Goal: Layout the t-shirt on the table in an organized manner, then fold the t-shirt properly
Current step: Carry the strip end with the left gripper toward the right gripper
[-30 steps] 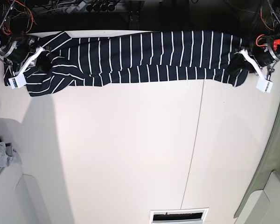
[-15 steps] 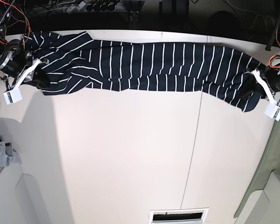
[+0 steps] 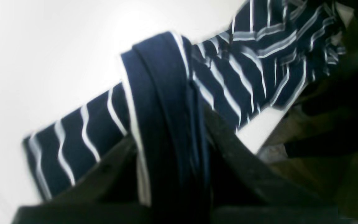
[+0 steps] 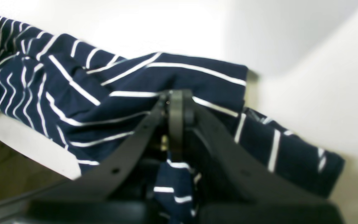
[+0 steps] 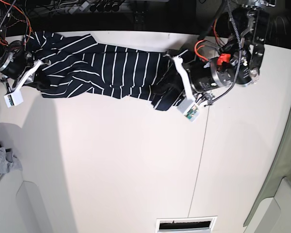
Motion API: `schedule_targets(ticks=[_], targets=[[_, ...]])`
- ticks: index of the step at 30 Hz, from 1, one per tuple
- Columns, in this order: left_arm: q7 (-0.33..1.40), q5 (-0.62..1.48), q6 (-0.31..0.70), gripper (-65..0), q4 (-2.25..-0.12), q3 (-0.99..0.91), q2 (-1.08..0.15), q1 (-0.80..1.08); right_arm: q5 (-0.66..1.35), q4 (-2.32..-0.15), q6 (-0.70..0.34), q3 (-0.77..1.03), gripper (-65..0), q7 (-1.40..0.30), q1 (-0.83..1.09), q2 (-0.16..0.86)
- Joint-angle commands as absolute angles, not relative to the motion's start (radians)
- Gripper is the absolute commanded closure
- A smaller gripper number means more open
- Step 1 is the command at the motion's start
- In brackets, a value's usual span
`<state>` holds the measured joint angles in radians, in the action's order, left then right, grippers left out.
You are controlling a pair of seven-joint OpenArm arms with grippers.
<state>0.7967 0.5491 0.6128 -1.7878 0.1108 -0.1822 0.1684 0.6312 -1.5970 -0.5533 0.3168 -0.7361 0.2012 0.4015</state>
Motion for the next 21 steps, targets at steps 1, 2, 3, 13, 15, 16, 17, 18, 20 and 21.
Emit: schedule_targets(ticks=[1,2,3,13,15,16,17,18,20,21], targets=[[0.772,0.546,0.616,0.0,-1.775,0.12,-0.162,0.149,0.647,-1.614,-0.553,0.327,0.0,-0.735,0.192,0.418],[0.759,0.525,0.617,-1.4,-1.743,0.129,-0.142,0.137,0.647,-1.614,-0.553,0.328,0.0,-0.748,0.192,0.418],[0.739,0.506,0.617,-10.0,-1.71,0.136,-0.124,0.126,0.647,-1.614,-0.549,0.33,0.0,-0.758,0.192,0.418],[0.712,0.483,0.617,-41.4,-1.596,0.245,0.012,0.095,0.692,-1.614,-0.52,0.542,-38.4,-0.776,0.193,0.438],[0.716,0.483,0.617,-41.4,-1.596,0.27,0.03,0.095,0.697,-1.613,-0.519,0.572,-38.4,-0.799,0.198,0.466],[0.724,0.482,0.617,-41.4,-1.596,0.278,0.037,0.095,0.699,-1.61,-0.52,0.575,-38.4,-0.82,0.198,0.484],[0.731,0.482,0.617,-41.4,-1.597,0.282,0.039,0.094,0.701,-1.604,-0.52,0.575,-38.4,-0.839,0.201,0.502],[0.734,0.482,0.617,-41.4,-1.597,0.282,0.039,0.094,0.712,-1.592,-0.52,0.575,-38.4,-0.853,0.205,0.518],[0.74,0.481,0.617,-41.4,-1.598,0.28,0.038,0.094,0.749,-1.55,-0.521,0.575,-38.5,-0.862,0.221,0.552],[0.746,0.481,0.617,-41.4,-1.6,0.274,0.038,0.094,0.766,-1.52,-0.521,0.575,-38.5,-0.863,0.226,0.565]])
